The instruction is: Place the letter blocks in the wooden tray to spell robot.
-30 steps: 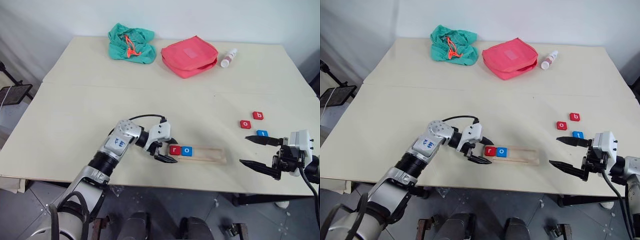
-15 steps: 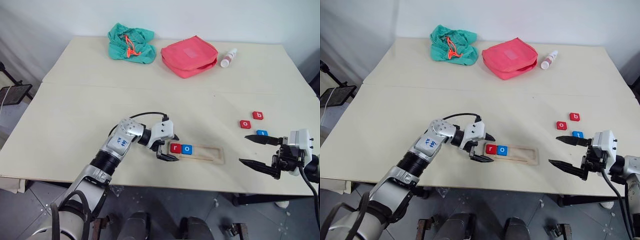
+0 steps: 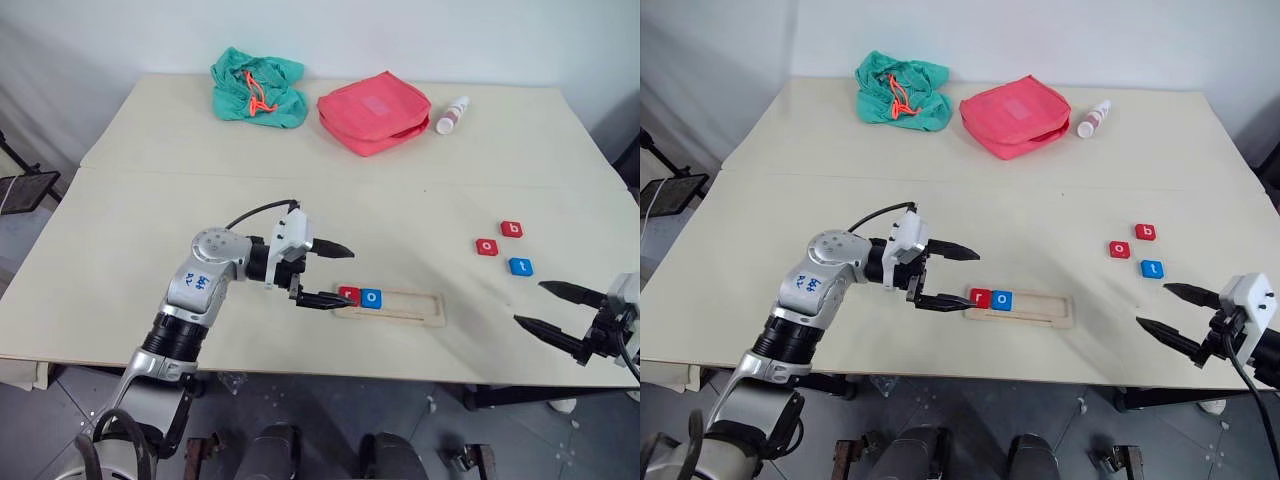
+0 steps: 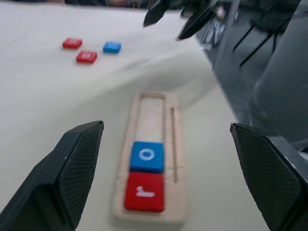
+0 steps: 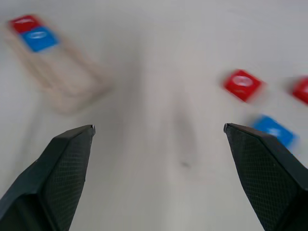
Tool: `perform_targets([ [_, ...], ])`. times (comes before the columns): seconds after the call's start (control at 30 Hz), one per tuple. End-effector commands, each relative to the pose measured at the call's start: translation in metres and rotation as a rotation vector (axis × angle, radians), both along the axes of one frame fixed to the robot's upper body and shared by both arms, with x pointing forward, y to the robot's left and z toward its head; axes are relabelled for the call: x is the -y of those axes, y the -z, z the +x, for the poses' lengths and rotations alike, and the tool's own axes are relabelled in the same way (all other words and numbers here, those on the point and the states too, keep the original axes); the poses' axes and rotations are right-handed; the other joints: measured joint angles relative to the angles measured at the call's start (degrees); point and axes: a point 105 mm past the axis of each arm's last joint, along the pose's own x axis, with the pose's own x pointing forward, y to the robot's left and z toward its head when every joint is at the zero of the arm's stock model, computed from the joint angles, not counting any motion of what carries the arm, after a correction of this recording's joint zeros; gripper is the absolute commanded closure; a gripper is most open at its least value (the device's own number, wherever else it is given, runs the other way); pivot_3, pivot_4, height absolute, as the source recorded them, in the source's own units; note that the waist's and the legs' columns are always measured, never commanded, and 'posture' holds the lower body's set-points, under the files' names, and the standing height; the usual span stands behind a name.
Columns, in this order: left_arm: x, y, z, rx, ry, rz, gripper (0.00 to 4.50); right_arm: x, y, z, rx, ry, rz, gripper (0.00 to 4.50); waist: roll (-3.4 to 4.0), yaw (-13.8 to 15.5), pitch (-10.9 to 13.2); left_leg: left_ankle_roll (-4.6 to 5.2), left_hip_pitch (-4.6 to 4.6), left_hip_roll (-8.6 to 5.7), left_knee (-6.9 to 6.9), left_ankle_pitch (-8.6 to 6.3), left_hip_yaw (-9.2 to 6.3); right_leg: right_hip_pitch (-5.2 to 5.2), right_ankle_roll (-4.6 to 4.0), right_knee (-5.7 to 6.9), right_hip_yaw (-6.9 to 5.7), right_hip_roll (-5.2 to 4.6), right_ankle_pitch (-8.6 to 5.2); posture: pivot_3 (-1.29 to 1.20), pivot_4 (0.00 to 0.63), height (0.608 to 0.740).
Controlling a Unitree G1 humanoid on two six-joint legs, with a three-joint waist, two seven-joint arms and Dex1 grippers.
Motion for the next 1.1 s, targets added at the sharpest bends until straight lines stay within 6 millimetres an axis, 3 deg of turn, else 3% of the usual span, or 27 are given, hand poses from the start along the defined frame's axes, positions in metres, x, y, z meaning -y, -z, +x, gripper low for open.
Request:
perform_targets([
  [0.03,-0.01,-0.004,0.008,0.126,-0.045,-0.059,0.03,0.008,-0.009,0.008,0.075,0.19,0.03,0.0,0.01,0.0,0.0,0.0,0.0,0.01,0.0,0.0,-0.02,0.0,0.0,0.0,0.01,0.0,0.0,0.0,0.15,0.74],
  [0.2,-0.021,-0.001,0.019,0.123,-0.084,-0.098,0.03,0.007,-0.007,0.007,0.094,0.277,0.074,0.0,0.02,0.2,0.0,0.01,0.02,-0.08,-0.04,0.0,-0.02,-0.02,0.01,0.03,0.03,-0.05,0.01,0.0,0.15,0.74],
  [0.3,-0.03,0.016,0.003,0.115,0.01,-0.041,0.03,-0.002,0.0,0.003,0.112,0.301,0.103,0.0,0.02,0.0,0.0,0.01,0.02,-0.08,-0.07,0.0,-0.01,-0.02,0.01,0.04,0.01,-0.04,0.01,0.0,0.15,0.74],
  [0.57,-0.05,0.025,-0.01,0.099,-0.006,-0.032,0.03,0.001,-0.007,0.01,0.135,0.404,0.141,0.0,0.07,-0.1,0.0,0.02,0.13,-0.05,-0.1,0.01,-0.24,-0.03,0.01,0.09,0.14,-0.04,0.01,0.0,0.15,0.74],
  [1.1,-0.055,0.027,-0.015,0.086,-0.009,-0.033,0.03,0.006,-0.013,0.013,0.124,0.419,0.14,0.0,0.07,-0.1,0.0,0.03,0.13,-0.08,-0.1,0.01,-0.28,-0.02,0.02,0.11,0.15,-0.05,0.01,0.0,0.15,0.74],
])
